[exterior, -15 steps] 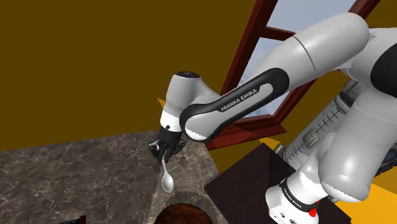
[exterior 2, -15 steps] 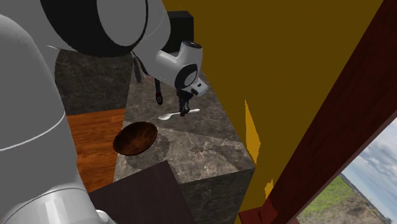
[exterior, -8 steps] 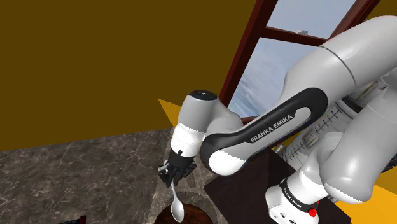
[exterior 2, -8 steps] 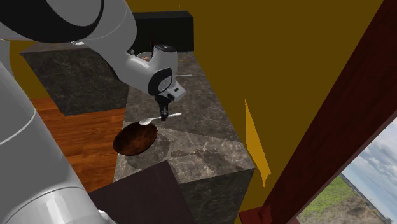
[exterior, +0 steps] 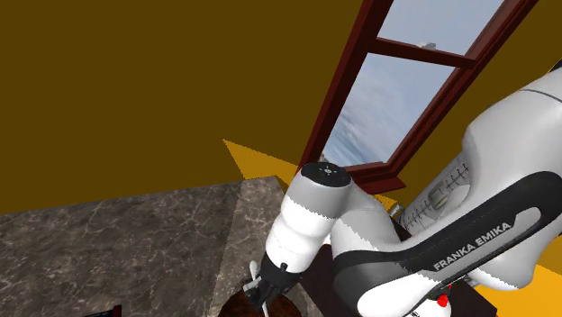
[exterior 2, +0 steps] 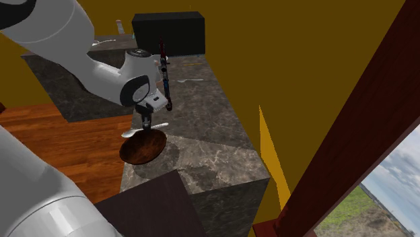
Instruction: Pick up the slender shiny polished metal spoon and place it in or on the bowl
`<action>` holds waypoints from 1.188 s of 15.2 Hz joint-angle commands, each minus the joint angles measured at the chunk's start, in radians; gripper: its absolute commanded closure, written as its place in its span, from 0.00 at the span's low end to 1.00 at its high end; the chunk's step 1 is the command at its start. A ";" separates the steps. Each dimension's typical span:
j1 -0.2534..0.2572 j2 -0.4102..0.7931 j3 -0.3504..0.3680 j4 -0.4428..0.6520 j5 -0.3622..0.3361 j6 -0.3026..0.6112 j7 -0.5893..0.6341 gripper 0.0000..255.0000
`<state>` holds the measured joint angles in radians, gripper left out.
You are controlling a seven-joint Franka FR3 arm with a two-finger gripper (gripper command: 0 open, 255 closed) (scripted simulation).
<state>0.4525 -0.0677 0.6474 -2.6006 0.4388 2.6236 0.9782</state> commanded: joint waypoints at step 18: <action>0.066 0.266 -0.030 -0.039 -0.191 0.292 0.156 1.00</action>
<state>0.5143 0.1922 0.6211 -2.6396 0.2541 2.9103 1.1303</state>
